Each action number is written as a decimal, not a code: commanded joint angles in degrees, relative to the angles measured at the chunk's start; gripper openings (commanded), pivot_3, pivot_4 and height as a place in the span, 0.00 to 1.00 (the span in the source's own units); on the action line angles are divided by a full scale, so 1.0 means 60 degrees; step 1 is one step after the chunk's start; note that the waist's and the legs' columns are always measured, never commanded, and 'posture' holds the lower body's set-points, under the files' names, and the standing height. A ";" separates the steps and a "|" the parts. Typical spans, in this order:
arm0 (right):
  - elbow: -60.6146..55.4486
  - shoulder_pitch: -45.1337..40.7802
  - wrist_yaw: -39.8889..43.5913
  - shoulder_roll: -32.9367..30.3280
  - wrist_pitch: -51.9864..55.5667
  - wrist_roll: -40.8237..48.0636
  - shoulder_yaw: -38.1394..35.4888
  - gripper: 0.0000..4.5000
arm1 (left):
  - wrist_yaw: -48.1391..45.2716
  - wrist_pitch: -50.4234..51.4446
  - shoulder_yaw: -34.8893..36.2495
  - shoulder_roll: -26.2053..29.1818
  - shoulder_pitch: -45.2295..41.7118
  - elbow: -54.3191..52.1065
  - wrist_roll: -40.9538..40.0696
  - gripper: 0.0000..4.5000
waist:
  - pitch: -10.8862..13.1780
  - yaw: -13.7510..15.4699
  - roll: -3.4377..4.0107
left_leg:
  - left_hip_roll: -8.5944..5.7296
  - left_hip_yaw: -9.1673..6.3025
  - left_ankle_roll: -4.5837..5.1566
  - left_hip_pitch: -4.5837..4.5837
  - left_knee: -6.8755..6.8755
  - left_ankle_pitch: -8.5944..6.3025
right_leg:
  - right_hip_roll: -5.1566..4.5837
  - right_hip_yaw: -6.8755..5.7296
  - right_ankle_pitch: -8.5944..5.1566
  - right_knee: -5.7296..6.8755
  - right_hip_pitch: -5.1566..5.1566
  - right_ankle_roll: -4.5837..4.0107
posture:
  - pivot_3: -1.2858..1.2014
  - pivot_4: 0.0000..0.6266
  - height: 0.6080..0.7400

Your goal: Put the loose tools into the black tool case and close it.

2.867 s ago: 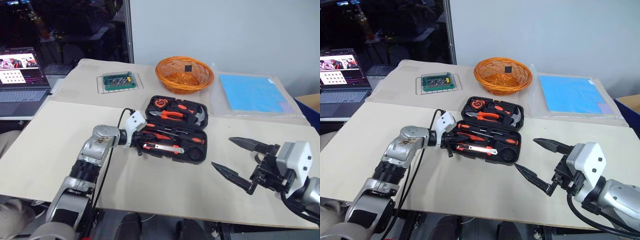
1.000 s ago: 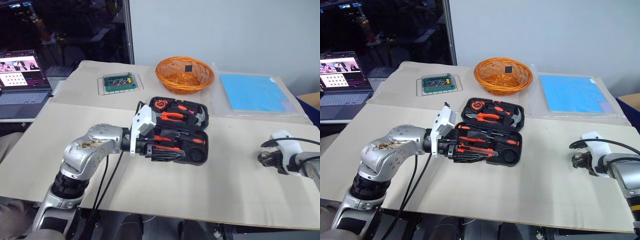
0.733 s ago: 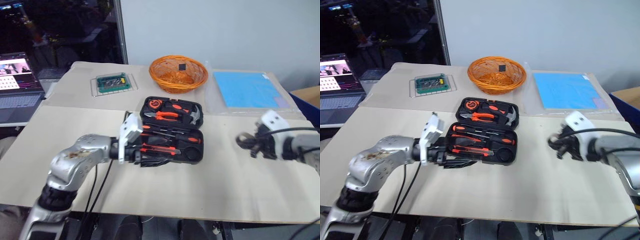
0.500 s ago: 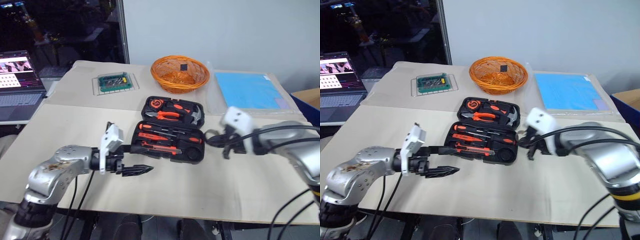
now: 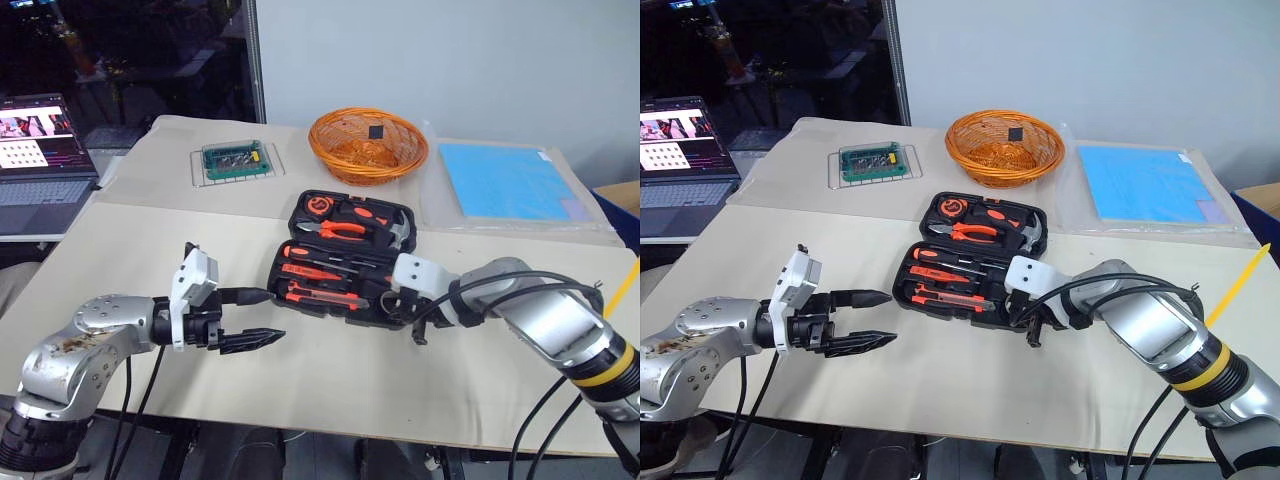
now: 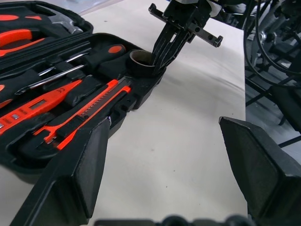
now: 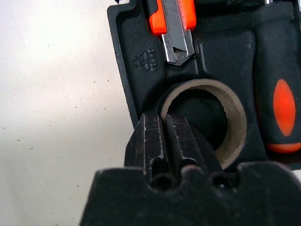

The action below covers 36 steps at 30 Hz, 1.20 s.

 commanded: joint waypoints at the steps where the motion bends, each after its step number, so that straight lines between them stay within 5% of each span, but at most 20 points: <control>1: -0.0137 0.0099 0.0520 0.0055 0.0136 0.0331 -0.0283 0.44 | 0.0106 -0.0219 0.0087 -0.0022 -0.0121 -0.0134 -0.0048 0.88 | 0.0001 0.0006 -0.0002 | -0.0002 0.0000 0.0000 0.0000 0.0000 0.0000 | -0.0002 0.0000 0.0000 -0.0002 0.0001 0.0006 | 0.52 0.24 1.00; 2: -0.0225 0.0100 0.0602 0.0148 0.0232 0.0605 -0.0618 0.51 | 0.0189 -0.0166 0.0073 -0.0076 -0.0190 -0.0024 -0.0058 0.88 | 0.0001 0.0003 -0.0003 | -0.0003 0.0000 0.0000 0.0000 0.0000 -0.0001 | -0.0002 0.0000 0.0009 -0.0002 0.0007 0.0029 | 0.52 0.24 1.00; 11: -0.0790 0.0524 0.0053 0.0926 0.0656 0.2032 -0.3235 0.51 | 0.1601 0.0343 -0.0135 -0.0788 -0.1165 0.1068 0.0242 0.88 | 0.0009 -0.0011 -0.0015 | 0.0005 -0.0007 0.0001 -0.0001 -0.0002 0.0002 | 0.0013 0.0000 0.0026 0.0014 0.0016 0.0051 | 0.52 0.24 1.00; 15: -0.0185 0.0360 -0.1664 0.1866 0.1482 0.1952 -0.4645 0.51 | 0.3608 0.0741 -0.0479 -0.1824 -0.2747 0.2286 0.1136 0.88 | 0.0017 0.0030 -0.0032 | 0.0001 -0.0012 0.0002 0.0001 0.0003 0.0003 | 0.0014 0.0000 0.0030 0.0016 0.0024 0.0054 | 0.52 0.24 1.00; 19: 0.0826 0.0057 -0.3416 0.2319 0.2464 0.1020 -0.4796 0.51 | 0.4927 0.1831 -0.1043 -0.2690 -0.4864 0.4391 0.1959 0.88 | 0.0026 0.0051 -0.0048 | -0.0018 -0.0026 0.0005 -0.0002 0.0029 0.0011 | 0.0018 -0.0002 0.0037 0.0024 0.0040 0.0066 | 0.52 0.24 1.00; 27: 0.2410 -0.0475 -0.4074 0.3002 0.2728 0.0719 -0.4276 0.51 | 0.4876 0.1419 -0.1824 -0.3459 -0.6965 0.8111 0.3331 0.88 | 0.0027 -0.0150 -0.0048 | -0.0024 -0.0022 0.0008 -0.0029 -0.0020 0.0012 | 0.0032 0.0024 0.0039 0.0022 -0.0002 0.0078 | 0.52 0.24 1.00; 29: 0.2888 -0.0536 -0.3889 0.3224 0.2614 0.0811 -0.4091 0.52 | 0.4696 0.1021 -0.2074 -0.3537 -0.7113 0.8847 0.3729 0.73 | 0.0027 -0.0204 -0.0048 | -0.0024 -0.0024 0.0008 -0.0028 -0.0031 0.0012 | 0.0035 0.0025 0.0039 0.0020 -0.0004 0.0077 | 0.52 0.24 1.00; 36: 0.3478 -0.0500 -0.3711 0.3432 0.2284 0.0805 -0.3947 0.06 | 0.3770 0.1402 -0.2013 -0.3487 -0.6674 0.8425 0.3501 0.14 | 0.0026 -0.0235 -0.0046 | -0.0024 -0.0024 0.0005 -0.0024 -0.0013 0.0014 | 0.0030 0.0024 0.0044 0.0026 0.0009 0.0082 | 0.52 0.24 1.00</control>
